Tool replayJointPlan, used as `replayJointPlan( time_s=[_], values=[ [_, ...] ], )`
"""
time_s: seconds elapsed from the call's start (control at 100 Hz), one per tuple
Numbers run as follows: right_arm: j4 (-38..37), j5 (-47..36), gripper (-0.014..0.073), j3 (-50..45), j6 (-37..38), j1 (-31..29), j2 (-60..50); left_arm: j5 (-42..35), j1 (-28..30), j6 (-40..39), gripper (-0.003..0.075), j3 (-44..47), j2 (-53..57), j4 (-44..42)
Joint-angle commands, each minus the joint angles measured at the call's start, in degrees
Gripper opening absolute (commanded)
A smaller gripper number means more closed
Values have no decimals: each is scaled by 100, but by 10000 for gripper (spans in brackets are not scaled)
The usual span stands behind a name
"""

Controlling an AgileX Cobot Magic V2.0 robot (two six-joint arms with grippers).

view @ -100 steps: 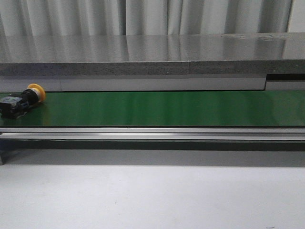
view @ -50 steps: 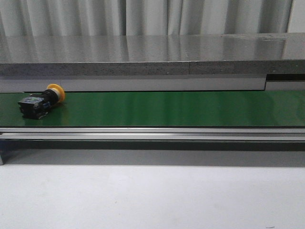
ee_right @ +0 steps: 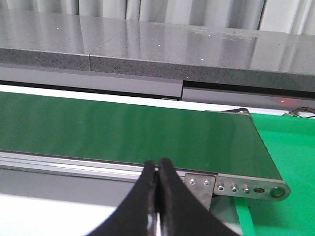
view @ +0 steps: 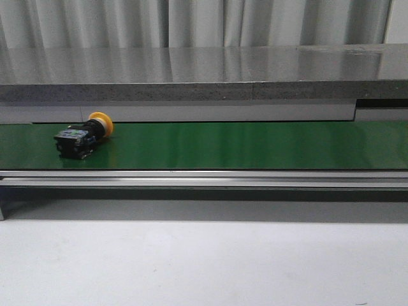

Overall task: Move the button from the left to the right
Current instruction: 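Let the belt carry the button toward the right arm's end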

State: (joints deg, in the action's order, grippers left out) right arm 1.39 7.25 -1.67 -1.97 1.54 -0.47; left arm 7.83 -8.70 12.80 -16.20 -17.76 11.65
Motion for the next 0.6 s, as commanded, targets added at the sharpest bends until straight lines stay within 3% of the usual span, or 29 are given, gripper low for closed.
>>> replayJointPlan(
  time_s=[0.0, 0.16, 0.28, 0.47, 0.59],
  values=[
    [-51, -447, -121, -3, 14, -13, -72, -370, -36, -7, 653, -111, -40, 77],
    [-51, -447, -121, -3, 14, -13, -72, -418, -36, -7, 592, -94, -40, 77],
    [-51, -447, -121, -3, 14, -13, -72, -442, -36, -7, 421, -94, -40, 77],
    [-51, -447, -121, -3, 14, -13, -72, -442, -36, -7, 25, -94, -40, 77],
    [-51, -683, -121, -3, 14, -13, -72, -442, -36, -7, 5, -94, -40, 63]
  ],
)
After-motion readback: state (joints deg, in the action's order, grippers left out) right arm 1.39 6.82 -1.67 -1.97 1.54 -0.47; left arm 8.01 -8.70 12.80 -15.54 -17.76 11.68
